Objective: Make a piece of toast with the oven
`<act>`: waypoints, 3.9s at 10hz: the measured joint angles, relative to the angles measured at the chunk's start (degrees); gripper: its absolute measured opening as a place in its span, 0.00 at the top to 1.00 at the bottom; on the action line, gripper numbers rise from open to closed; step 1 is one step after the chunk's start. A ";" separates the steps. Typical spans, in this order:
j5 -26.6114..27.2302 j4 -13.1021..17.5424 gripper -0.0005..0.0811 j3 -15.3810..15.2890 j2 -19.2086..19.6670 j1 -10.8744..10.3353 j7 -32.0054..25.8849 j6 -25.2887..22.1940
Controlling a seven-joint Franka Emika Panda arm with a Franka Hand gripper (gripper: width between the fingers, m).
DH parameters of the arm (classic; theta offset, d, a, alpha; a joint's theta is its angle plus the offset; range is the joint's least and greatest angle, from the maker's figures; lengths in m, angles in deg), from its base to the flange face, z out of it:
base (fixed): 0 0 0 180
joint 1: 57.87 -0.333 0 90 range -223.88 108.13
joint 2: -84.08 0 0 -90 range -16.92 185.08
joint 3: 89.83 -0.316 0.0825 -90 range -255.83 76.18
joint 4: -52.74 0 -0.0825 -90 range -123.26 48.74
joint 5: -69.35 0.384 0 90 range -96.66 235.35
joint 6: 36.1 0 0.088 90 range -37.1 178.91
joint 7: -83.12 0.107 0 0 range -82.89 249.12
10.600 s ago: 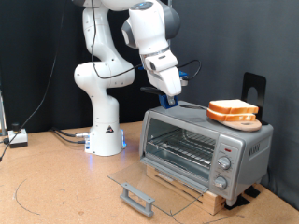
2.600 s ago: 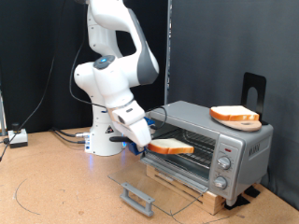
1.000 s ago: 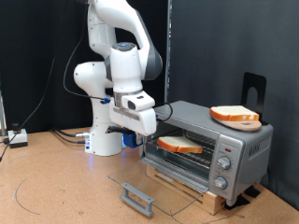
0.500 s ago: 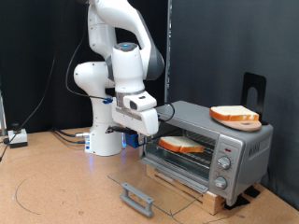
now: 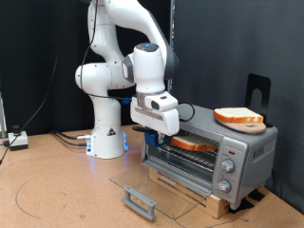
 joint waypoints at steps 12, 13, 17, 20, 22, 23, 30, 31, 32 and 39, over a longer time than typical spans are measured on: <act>-0.99 0.80 0.51 10.65 2.32 8.84 -10.06 -3.37; 1.84 1.07 0.51 11.15 2.00 8.36 -11.73 -4.74; 15.50 5.16 0.51 16.88 -4.22 6.99 -22.79 -18.53; 15.02 7.40 0.51 17.00 -9.22 7.12 -21.89 -23.89; 9.55 7.76 0.51 14.55 -11.54 8.41 -17.77 -24.70; 10.52 7.67 0.51 14.75 -11.44 8.35 -18.14 -24.70; 25.53 7.08 0.51 11.13 -11.86 -1.74 -22.47 -26.39; 26.02 7.06 0.51 9.60 -11.86 -2.79 -21.67 -26.65; 26.07 7.05 0.51 8.03 -11.87 -3.72 -20.60 -27.46; 29.35 3.45 0.51 -3.11 -16.26 -7.38 -12.22 -25.15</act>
